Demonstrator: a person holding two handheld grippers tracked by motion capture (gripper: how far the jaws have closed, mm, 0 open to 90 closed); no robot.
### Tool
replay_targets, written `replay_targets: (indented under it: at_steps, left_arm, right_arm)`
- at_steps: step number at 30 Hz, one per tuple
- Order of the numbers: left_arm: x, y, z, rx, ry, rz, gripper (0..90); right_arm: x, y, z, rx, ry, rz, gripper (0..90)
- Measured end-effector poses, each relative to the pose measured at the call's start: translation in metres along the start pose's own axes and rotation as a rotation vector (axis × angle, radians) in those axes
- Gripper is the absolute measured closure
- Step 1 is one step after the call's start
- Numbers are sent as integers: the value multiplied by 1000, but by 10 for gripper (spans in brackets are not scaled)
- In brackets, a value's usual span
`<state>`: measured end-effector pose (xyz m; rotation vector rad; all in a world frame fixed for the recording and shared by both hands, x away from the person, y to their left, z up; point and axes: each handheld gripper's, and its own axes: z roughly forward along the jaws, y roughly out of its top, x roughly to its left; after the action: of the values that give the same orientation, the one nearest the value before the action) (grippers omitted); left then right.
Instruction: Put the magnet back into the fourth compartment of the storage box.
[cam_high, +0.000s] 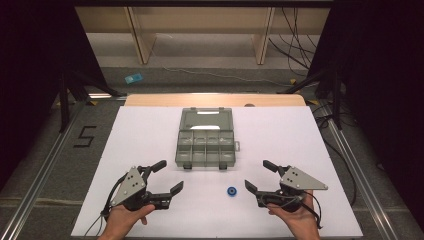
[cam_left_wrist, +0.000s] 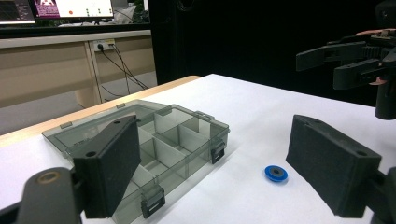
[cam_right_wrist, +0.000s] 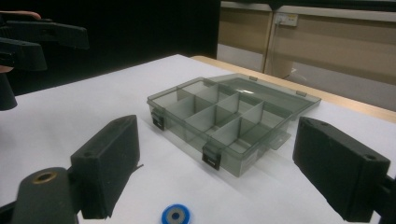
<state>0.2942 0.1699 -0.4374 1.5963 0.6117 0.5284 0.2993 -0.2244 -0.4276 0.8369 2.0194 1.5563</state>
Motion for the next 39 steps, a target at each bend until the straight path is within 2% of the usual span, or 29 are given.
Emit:
replay_targets:
  at_steps: [2, 3, 5, 10, 12, 17, 18, 24, 28, 35, 39]
  left_arm:
    - [0, 0, 0, -4, 1, -2, 169]
    - [0, 0, 0, -4, 1, -2, 169]
    - [1, 0, 0, -1, 1, 2, 169]
    - [0, 0, 0, -1, 0, 1, 169]
    - [0, 0, 0, -1, 0, 0, 169]
    - [1, 0, 0, -1, 0, 4, 169]
    - [1, 0, 0, -1, 0, 4, 170]
    - [1, 0, 0, 0, 0, 4, 170]
    - [1, -1, 0, 3, 4, -3, 170]
    - [2, -1, 0, 2, 5, -8, 170]
    - [2, -1, 1, 2, 5, -10, 170]
  right_arm:
    - [0, 0, 0, 12, 3, -4, 158]
    - [-1, 0, 1, 4, -1, -22, 158]
    - [0, 0, 0, 38, 12, -8, 158]
    - [0, 0, 1, 37, 8, -15, 158]
    - [0, 0, 2, 24, -3, -34, 158]
    - [0, 0, 2, 28, 7, -35, 158]
    - [1, 0, 2, 41, 17, -24, 158]
    - [0, 1, 3, 52, 7, -57, 159]
    - [-4, 8, 5, 112, 18, -87, 159]
    - [-3, 15, 11, 154, 27, -144, 162]
    - [-1, 20, 21, 253, 55, -211, 165]
